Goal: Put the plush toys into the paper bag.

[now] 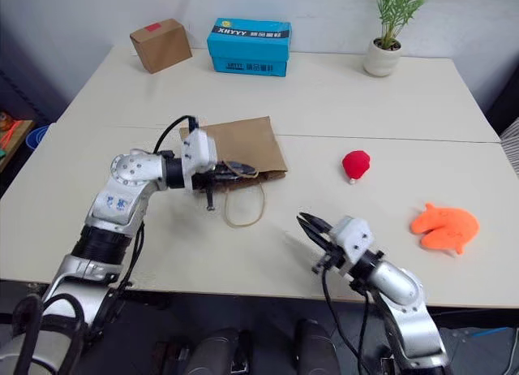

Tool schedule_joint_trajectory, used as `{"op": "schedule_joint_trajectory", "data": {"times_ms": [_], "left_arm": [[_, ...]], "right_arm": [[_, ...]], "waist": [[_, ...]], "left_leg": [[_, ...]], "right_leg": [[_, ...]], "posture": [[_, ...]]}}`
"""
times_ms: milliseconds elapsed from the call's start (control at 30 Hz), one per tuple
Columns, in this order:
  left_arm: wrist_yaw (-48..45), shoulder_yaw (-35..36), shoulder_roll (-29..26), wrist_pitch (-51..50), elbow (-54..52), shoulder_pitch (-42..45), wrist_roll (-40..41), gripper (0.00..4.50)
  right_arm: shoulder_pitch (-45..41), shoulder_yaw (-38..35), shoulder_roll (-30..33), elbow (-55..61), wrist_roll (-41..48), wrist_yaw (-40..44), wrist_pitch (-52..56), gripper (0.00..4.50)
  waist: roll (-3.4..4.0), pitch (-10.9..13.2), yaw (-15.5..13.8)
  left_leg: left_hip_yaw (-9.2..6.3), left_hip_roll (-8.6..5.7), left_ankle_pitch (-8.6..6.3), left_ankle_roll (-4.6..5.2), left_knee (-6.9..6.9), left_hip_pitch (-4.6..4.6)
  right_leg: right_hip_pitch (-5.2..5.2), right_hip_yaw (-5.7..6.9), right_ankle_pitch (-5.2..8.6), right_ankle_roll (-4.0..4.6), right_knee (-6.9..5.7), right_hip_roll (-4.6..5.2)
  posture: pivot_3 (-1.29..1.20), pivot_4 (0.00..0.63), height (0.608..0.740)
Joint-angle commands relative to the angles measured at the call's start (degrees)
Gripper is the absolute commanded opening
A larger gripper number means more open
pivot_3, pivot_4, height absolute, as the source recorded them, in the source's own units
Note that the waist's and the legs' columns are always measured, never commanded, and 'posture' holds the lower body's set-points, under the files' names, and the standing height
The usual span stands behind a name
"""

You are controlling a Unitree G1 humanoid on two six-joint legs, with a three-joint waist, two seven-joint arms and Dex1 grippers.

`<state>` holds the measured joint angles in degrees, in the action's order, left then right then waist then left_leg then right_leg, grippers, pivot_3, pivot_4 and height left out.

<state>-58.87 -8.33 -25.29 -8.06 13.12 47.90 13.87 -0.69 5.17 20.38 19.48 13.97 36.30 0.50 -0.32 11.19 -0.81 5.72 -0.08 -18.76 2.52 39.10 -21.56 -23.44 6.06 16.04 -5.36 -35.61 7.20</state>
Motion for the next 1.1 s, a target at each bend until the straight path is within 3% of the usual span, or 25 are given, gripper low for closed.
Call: {"op": "schedule_joint_trajectory", "data": {"times_ms": [33, 467, 600, 700, 800, 1000, 1100], "left_arm": [[1.7, 3.4, 0.8, -3.6, -1.6, 2.6, 3.1, 0.0], [3.2, 4.2, 2.7, -10.8, -6.6, 2.3, 5.1, 0.0], [0.7, 2.5, 0.1, -12.7, -9.6, -0.3, 4.4, 0.0], [-2.6, 0.4, -5.0, -10.8, -11.3, -4.1, 1.5, 0.0], [-8.0, 0.5, -10.2, -13.0, -16.5, -8.2, 4.4, 0.56], [-13.3, 2.8, -18.4, -20.0, -26.9, -14.2, 10.1, 2.41], [-11.5, 5.6, -18.9, -18.3, -27.7, -15.5, 10.9, 3.4]], "right_arm": [[-2.5, 1.9, -1.1, 0.0, -1.0, -1.5, 2.2, 0.02], [-16.4, 7.5, -8.1, -9.4, -7.6, -6.9, 6.6, 0.02], [-18.4, 8.2, -9.6, -11.9, -8.3, -7.2, 6.3, 0.02], [-17.8, 8.0, -8.7, -11.2, -7.3, -5.3, 6.2, 0.02], [-15.1, 6.7, -5.9, -8.5, -6.1, -3.2, 7.5, 0.0], [-10.4, 4.6, -1.9, -4.6, -4.0, -1.6, 9.3, 0.0], [-8.7, 4.1, -0.8, -3.3, -3.3, -1.0, 9.9, 0.0]], "waist": [[0.0, 0.0, 0.0], [-0.01, 0.0, 0.9], [-0.01, 0.0, 1.1], [0.0, 0.0, 1.5], [0.0, 0.0, 1.7], [0.0, 0.0, 1.2], [0.0, 0.0, 1.1]], "left_leg": [[-0.01, -0.01, 0.0, 0.0, 0.0, 0.0], [-0.1, -0.02, 0.0, 0.01, 0.0, -0.07], [-0.11, -0.01, 0.0, 0.0, 0.0, -0.08], [-0.11, 0.01, -0.01, -0.04, -0.02, -0.08], [-0.13, 0.04, -0.03, -0.07, -0.05, -0.09], [-0.31, 0.02, -0.04, -0.07, 0.0, -0.24], [-0.33, 0.02, -0.04, -0.08, 0.0, -0.23]], "right_leg": [[0.0, 0.0, 0.0, 0.0, 0.0, 0.0], [0.0, 0.02, 0.0, 0.0, 0.02, -0.04], [-0.01, 0.0, 0.0, 0.0, 0.03, -0.05], [-0.03, -0.05, 0.01, 0.01, 0.03, -0.09], [-0.05, -0.07, 0.03, 0.05, 0.04, -0.09], [-0.06, -0.13, 0.05, 0.07, 0.1, 0.06], [-0.06, -0.13, 0.05, 0.07, 0.09, 0.05]], "posture": [[0.0, 0.15, 0.74], [0.0, 0.15, 0.74], [0.0, 0.15, 0.74], [0.0, 0.15, 0.74], [0.0, 0.15, 0.74], [0.0, 0.15, 0.74], [0.0, 0.15, 0.74]]}}
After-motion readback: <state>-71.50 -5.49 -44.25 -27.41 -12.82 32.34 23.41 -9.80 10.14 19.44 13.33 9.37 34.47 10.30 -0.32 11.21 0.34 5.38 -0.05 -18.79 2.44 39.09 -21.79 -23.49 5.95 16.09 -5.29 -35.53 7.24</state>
